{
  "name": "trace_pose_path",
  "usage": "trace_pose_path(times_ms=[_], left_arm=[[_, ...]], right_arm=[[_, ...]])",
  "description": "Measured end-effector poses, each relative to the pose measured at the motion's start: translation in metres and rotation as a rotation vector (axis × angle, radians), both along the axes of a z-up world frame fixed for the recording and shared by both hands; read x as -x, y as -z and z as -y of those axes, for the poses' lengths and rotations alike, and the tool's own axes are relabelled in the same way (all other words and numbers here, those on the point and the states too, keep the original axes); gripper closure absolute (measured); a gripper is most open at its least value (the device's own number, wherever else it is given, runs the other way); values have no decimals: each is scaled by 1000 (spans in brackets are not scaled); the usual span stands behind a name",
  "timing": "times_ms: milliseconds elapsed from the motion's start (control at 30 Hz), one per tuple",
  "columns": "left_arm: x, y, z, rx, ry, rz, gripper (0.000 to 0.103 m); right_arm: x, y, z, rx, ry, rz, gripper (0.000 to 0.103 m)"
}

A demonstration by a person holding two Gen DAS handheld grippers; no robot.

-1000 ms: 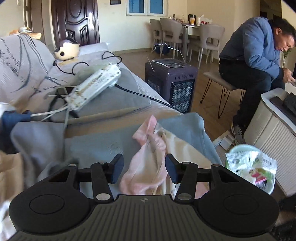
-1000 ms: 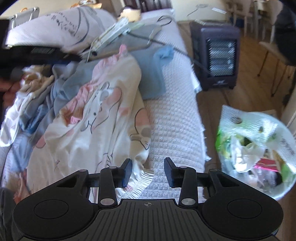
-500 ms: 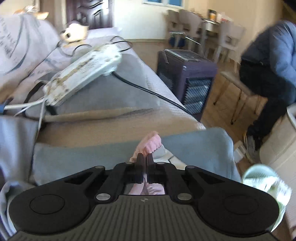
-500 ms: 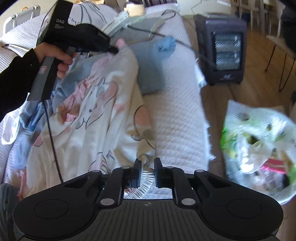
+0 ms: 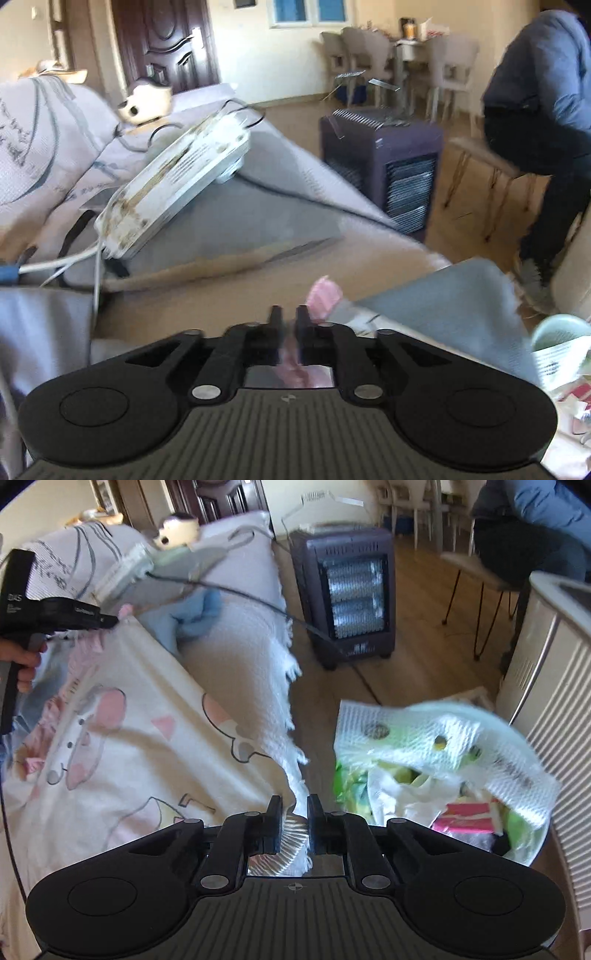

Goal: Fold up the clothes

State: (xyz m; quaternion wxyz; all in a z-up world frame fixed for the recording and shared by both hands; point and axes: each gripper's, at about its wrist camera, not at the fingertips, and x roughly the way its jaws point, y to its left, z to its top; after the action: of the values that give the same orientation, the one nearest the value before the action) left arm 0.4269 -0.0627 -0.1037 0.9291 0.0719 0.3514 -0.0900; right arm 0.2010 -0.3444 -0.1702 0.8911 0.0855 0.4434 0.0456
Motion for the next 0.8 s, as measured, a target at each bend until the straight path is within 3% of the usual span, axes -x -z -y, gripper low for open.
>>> trace_pose_path(times_ms=[133, 167, 367, 500, 633, 733, 800], left_arm=[[17, -28, -23, 86, -9, -35, 62], [26, -37, -26, 81, -2, -39, 56], [122, -76, -67, -55, -36, -30, 49], [197, -87, -110, -52, -91, -57, 49], [266, -74, -150, -73, -140, -105, 50], [296, -50, -172, -24, -133, -170, 71], [310, -36, -177, 22, -109, -189, 76]], right_arm=[[-9, 2, -1, -12, 14, -31, 85], [-8, -2, -1, -4, 18, -24, 83], [15, -43, -16, 37, -73, 13, 82], [41, -64, -39, 53, -151, 45, 82], [67, -76, -64, 14, -207, 70, 82], [75, -80, -86, -24, -238, 107, 82], [75, -84, -106, -55, -273, 134, 82]])
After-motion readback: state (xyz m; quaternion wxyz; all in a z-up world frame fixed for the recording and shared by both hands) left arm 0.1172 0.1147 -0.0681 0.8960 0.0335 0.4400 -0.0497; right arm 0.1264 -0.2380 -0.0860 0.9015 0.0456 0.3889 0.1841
